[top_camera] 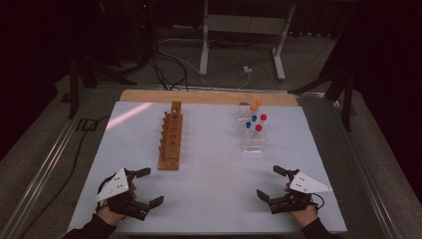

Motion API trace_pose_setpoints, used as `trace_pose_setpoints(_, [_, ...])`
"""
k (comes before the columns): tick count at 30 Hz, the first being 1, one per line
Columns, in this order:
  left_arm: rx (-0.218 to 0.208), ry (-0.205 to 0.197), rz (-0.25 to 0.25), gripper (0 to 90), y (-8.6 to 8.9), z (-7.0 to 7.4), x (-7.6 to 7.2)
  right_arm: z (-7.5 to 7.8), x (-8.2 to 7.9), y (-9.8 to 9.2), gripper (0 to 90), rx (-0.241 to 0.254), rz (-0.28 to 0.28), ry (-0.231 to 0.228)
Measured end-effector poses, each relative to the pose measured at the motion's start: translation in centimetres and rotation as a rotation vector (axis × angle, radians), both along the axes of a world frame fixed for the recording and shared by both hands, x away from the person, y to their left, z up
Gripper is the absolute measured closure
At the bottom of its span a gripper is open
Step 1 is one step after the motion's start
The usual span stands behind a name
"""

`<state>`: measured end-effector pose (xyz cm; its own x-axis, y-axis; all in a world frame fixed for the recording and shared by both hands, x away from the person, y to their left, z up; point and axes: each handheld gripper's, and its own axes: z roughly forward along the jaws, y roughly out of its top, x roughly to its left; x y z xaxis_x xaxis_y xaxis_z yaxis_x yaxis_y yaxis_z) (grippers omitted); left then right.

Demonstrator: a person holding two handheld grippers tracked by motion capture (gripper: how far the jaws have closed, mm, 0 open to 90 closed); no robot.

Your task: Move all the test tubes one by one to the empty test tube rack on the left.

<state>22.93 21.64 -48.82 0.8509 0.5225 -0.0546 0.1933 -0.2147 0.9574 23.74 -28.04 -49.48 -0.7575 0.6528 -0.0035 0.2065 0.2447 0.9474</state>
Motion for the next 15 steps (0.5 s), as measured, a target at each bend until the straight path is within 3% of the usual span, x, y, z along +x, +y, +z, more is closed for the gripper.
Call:
trace_pose_setpoints(4, [-0.005, -0.004, 0.007, 0.6, 0.01, 0.06, -0.01, 0.02, -0.22, 0.33, 0.0, -0.037, 0.009, -0.013])
trace_pose_setpoints(8, [-0.002, -0.016, 0.018, 0.6, 0.05, 0.17, -0.04, 0.16, -0.42, 0.57, 0.0, -0.055, 0.017, 0.004])
trace_pose_setpoints(15, [0.001, -0.014, 0.016, 0.6, -0.01, 0.17, -0.03, 0.94, -0.64, 0.72, 0.0, -0.039, -0.001, 0.043])
